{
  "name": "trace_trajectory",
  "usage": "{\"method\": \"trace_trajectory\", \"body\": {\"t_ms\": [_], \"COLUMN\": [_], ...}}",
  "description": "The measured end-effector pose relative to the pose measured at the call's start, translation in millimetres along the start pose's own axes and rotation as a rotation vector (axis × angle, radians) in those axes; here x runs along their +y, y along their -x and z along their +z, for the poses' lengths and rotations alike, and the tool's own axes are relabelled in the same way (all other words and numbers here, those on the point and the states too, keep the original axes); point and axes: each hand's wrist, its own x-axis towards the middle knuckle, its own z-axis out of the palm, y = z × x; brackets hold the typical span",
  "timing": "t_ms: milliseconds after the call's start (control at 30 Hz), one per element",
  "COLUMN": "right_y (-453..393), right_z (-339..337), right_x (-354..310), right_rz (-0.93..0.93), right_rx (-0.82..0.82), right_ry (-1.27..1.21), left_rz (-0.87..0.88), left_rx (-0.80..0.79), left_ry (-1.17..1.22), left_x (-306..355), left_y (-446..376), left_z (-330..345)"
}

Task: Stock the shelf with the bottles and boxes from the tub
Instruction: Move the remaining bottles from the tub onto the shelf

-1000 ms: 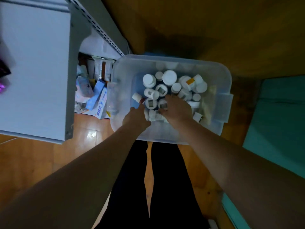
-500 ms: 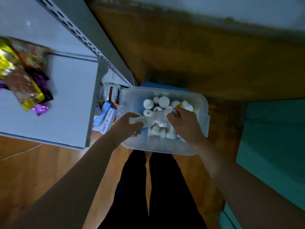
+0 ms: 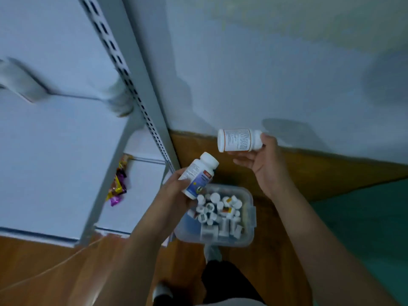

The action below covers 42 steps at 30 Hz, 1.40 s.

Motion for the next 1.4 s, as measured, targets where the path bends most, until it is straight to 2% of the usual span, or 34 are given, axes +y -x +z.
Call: {"method": "trace_trajectory", "body": {"t_ms": [167, 267, 433, 567, 800, 1000, 1200, 1400], "right_y": [62.1, 100.9, 162.9, 196.5, 226.1, 209.6, 162.8, 91.8], "right_z": [73.2, 127.0, 213.8, 272.2, 352.9, 399.4, 436.6, 469.1], "right_x": [-42.9, -42.5, -8.5, 24.3, 68.4, 88.8, 99.4, 105.3], "right_rz": [-0.145, -0.167, -0.129, -0.079, -0.102, -0.203, -0.347, -0.532], "right_rx": [-0.004, -0.100, -0.293, -0.439, -0.525, -0.394, -0.263, 0.000], "right_ry": [-0.097, -0.104, -0.117, -0.073, 0.035, 0.262, 0.368, 0.511], "left_rz": [0.211, 0.318, 0.455, 0.506, 0.611, 0.617, 0.633, 0.610], "left_rx": [-0.198, -0.190, -0.073, 0.087, 0.422, 0.482, 0.472, 0.402], "left_ry": [0.133, 0.055, -0.075, -0.039, -0.027, -0.074, -0.320, -0.526], "left_x": [60.3, 82.5, 99.7, 107.4, 104.1, 119.0, 175.0, 238.1], "left_y": [67.3, 113.5, 191.7, 242.7, 295.8, 291.5, 248.5, 205.8], "left_z": [-9.1, -32.3, -94.8, -147.3, -230.2, -279.0, -331.1, -381.7]}}
